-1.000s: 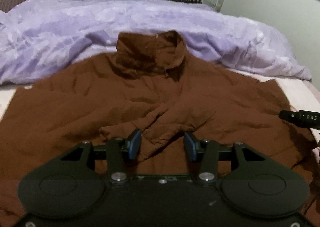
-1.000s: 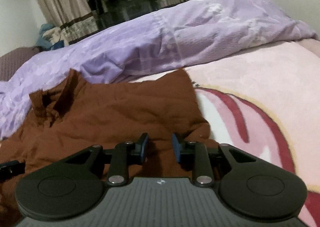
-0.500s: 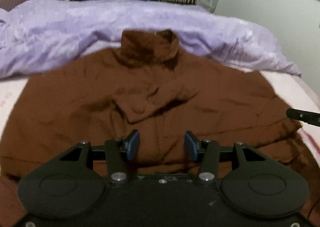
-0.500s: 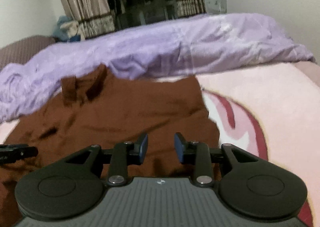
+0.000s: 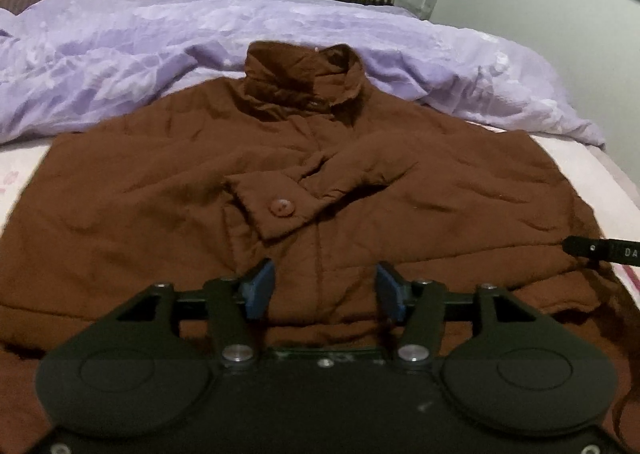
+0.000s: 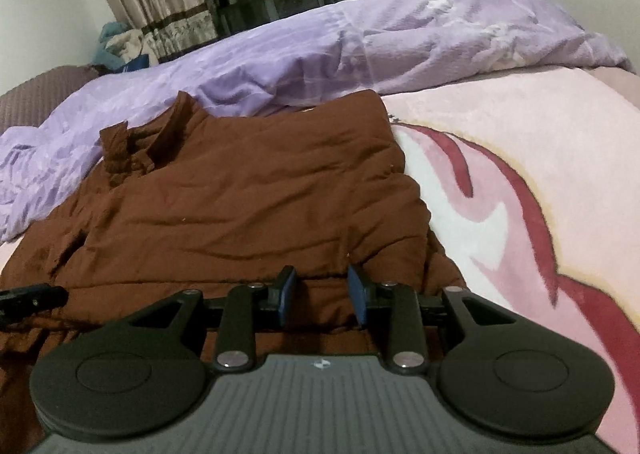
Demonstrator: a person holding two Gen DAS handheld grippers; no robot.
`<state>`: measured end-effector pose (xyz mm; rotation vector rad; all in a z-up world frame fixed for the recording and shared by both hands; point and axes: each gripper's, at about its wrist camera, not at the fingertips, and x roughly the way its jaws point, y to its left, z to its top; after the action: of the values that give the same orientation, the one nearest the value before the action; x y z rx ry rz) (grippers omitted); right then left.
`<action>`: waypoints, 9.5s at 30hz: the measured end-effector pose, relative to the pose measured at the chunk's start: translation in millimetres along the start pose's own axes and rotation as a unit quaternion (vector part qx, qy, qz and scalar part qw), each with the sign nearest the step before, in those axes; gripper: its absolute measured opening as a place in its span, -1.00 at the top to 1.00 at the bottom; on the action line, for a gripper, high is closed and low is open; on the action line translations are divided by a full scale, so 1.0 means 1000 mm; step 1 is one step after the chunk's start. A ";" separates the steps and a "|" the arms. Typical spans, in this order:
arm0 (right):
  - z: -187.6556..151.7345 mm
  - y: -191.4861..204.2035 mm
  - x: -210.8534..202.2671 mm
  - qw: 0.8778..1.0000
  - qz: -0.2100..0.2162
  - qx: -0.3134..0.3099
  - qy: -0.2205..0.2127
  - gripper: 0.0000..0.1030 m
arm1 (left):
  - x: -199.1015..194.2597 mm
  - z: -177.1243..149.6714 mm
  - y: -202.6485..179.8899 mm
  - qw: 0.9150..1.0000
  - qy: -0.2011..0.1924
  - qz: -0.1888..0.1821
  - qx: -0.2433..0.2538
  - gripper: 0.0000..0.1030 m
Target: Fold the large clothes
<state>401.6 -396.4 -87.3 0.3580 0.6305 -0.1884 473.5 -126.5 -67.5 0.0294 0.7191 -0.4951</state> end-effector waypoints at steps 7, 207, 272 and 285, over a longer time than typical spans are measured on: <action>-0.017 -0.032 -0.077 0.999 0.040 0.024 -0.015 -0.21 | -0.100 -0.043 0.037 0.999 -0.019 0.037 0.013 -0.64; 0.004 0.112 -0.001 0.994 0.039 -0.068 -0.071 0.79 | -0.039 0.009 0.063 0.992 -0.061 0.104 -0.021 -0.20; 0.077 -0.008 0.088 0.994 -0.088 0.030 -0.048 0.74 | 0.046 0.051 0.169 0.985 -0.025 0.144 -0.093 -0.46; 0.058 0.092 0.015 0.993 -0.011 -0.049 -0.111 0.62 | -0.032 0.055 0.075 0.985 -0.109 0.134 -0.019 -0.37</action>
<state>470.1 -334.3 -28.3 0.2312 0.4228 -0.2143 520.7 -57.5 -15.8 0.0360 0.4990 -0.2215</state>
